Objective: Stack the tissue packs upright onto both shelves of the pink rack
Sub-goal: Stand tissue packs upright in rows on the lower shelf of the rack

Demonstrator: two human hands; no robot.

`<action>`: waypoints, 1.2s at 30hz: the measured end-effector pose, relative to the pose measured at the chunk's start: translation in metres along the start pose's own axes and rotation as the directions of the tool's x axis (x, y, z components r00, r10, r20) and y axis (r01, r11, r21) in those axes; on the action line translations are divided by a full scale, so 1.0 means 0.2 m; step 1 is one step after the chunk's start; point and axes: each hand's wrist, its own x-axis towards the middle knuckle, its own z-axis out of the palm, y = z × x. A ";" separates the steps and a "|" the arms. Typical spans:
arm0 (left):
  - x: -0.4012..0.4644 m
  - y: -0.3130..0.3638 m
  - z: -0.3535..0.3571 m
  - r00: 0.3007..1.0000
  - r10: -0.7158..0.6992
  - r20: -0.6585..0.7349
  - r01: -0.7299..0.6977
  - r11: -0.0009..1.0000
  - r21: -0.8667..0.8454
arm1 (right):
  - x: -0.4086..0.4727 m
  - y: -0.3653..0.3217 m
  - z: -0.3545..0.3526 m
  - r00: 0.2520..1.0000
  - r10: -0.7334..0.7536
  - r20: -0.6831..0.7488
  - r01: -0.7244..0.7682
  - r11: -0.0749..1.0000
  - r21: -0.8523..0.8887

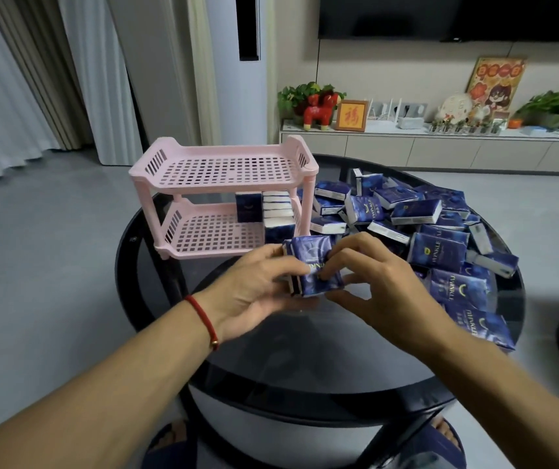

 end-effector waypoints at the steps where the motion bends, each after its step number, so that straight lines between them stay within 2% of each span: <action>1: -0.01 0.00 -0.02 1.000 0.016 -0.013 -0.015 1.000 0.013 | 0.01 -0.01 0.01 1.000 -0.001 0.011 0.001 1.000 0.006; 4: -0.02 0.01 -0.07 0.998 0.043 -0.050 -0.043 0.999 0.005 | 0.05 -0.03 0.02 0.999 0.034 0.004 -0.035 0.993 0.110; 6: -0.04 0.02 -0.10 0.996 0.052 -0.072 -0.053 0.999 -0.008 | 0.06 -0.05 0.03 0.991 0.133 -0.001 -0.128 0.957 0.260; 9: -0.07 0.03 -0.11 0.994 0.065 -0.091 -0.067 0.997 -0.023 | 0.08 -0.07 0.08 0.956 0.283 0.076 -0.287 0.857 0.428; 13: -0.08 0.03 -0.13 0.985 0.079 -0.151 -0.087 0.995 -0.047 | 0.14 -0.08 0.08 0.910 0.411 0.060 -0.347 0.674 0.652; 14: -0.08 0.04 -0.15 0.980 0.072 -0.184 -0.082 0.995 -0.049 | 0.15 -0.07 0.06 0.907 0.418 0.045 -0.340 0.666 0.664; 15: -0.07 0.05 -0.17 0.975 0.056 -0.216 -0.068 0.996 -0.051 | 0.16 -0.06 0.05 0.916 0.402 0.018 -0.322 0.706 0.631; 17: -0.07 0.05 -0.20 0.968 0.021 -0.251 -0.034 0.998 -0.048 | 0.17 -0.05 0.03 0.951 0.306 -0.045 -0.251 0.850 0.463; 18: -0.07 0.05 -0.21 0.970 0.007 -0.245 -0.019 0.999 -0.046 | 0.17 -0.05 0.04 0.967 0.243 -0.075 -0.199 0.907 0.370; 20: -0.08 0.05 -0.22 0.979 -0.029 -0.200 0.016 0.998 -0.068 | 0.17 -0.06 0.07 0.981 0.149 -0.121 -0.110 0.953 0.281; 25: -0.12 0.08 -0.19 0.992 -0.126 -0.001 0.124 0.975 -0.185 | 0.19 -0.10 0.16 0.980 0.114 -0.161 -0.053 0.939 0.341; 28: -0.13 0.07 -0.19 0.993 -0.099 0.071 0.106 0.989 -0.099 | 0.19 -0.11 0.19 0.988 0.114 -0.104 -0.063 0.912 0.405; 34: -0.08 0.02 -0.23 0.989 0.056 -0.134 -0.043 0.995 0.094 | 0.20 -0.08 0.18 0.954 0.284 0.097 -0.295 0.833 0.468; 36: -0.07 0.01 -0.24 0.988 0.072 -0.135 -0.049 0.985 0.163 | 0.19 -0.08 0.18 0.951 0.282 0.125 -0.308 0.847 0.433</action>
